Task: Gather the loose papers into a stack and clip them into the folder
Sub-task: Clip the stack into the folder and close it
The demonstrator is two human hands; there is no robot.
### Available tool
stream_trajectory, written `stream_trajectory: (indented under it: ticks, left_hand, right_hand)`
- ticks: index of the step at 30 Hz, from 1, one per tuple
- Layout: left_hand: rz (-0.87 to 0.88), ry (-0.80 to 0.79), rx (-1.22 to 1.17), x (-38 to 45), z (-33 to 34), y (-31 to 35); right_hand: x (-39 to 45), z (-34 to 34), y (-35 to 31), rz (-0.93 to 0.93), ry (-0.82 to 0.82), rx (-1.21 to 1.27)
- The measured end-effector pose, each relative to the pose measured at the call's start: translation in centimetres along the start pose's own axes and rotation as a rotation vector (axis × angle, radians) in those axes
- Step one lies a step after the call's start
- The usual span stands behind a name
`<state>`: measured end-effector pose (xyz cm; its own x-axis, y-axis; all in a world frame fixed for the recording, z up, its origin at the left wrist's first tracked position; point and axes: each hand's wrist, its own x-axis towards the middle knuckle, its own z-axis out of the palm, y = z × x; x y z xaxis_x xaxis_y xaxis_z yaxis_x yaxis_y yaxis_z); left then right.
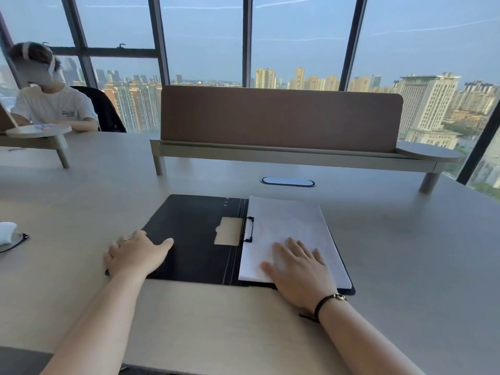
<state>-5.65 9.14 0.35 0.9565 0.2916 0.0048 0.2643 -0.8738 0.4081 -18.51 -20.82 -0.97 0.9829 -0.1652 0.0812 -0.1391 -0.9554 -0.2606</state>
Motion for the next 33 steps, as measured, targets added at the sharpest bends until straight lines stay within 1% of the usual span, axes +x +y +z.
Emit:
stream_trajectory:
  ticks: [5,10,13,16,19,22,24,26,27,28,29,30,31,32,33]
  left_hand:
    - [0.047,0.023,-0.025,-0.9,-0.4,0.1]
    - [0.053,0.064,-0.226,-0.6,-1.3,-0.6]
    - [0.091,0.073,-0.341,-0.7,-2.1,-0.2]
    - [0.124,0.077,-0.237,-1.0,-4.6,0.9]
    - [0.18,0.141,-0.135,-2.0,-8.3,3.5]
    - [0.37,0.319,-0.085,-4.7,-11.9,7.8]
    - [0.55,0.436,-0.148,-7.3,-14.0,10.7]
    - [0.756,0.478,-0.267,-10.0,-15.5,13.1]
    - [0.866,0.448,-0.348,-11.2,-15.8,14.1]
    - [0.968,0.374,-0.446,-12.3,-15.6,15.1]
    - [1.051,0.234,-0.573,-13.0,-14.9,16.0]
    - [1.1,0.033,-0.74,-13.5,-13.9,16.7]
    - [1.097,-0.174,-0.938,-13.6,-12.6,17.2]
    - [1.041,-0.319,-1.103,-13.1,-10.8,17.5]
    - [0.954,-0.389,-1.204,-12.4,-8.8,17.5]
  right_hand:
    - [-0.2,-0.1,-0.2,0.003,0.007,-0.017]
    - [-0.4,-0.3,-0.4,-0.003,0.018,-0.026]
    - [-0.4,-0.4,-0.4,-0.005,0.019,-0.024]
    - [-0.5,-0.4,-0.4,-0.006,0.027,-0.026]
    - [-0.4,-0.3,-0.3,-0.002,0.029,-0.022]
    - [-0.7,-0.5,-0.4,-0.01,0.051,-0.029]
    - [-0.9,-0.7,-0.3,-0.031,0.074,-0.041]
    - [-1.2,-0.7,-0.2,-0.05,0.102,-0.035]
    - [-1.3,-0.8,-0.1,-0.061,0.12,-0.029]
    - [-1.4,-0.9,0.0,-0.068,0.13,-0.019]
    - [-1.6,-1.1,0.2,-0.067,0.131,-0.005]
    - [-1.8,-1.2,0.5,-0.061,0.132,0.017]
    - [-1.9,-1.3,0.9,-0.052,0.135,0.04]
    - [-2.2,-1.6,1.2,-0.037,0.139,0.061]
    - [-2.4,-1.8,1.5,-0.008,0.138,0.091]
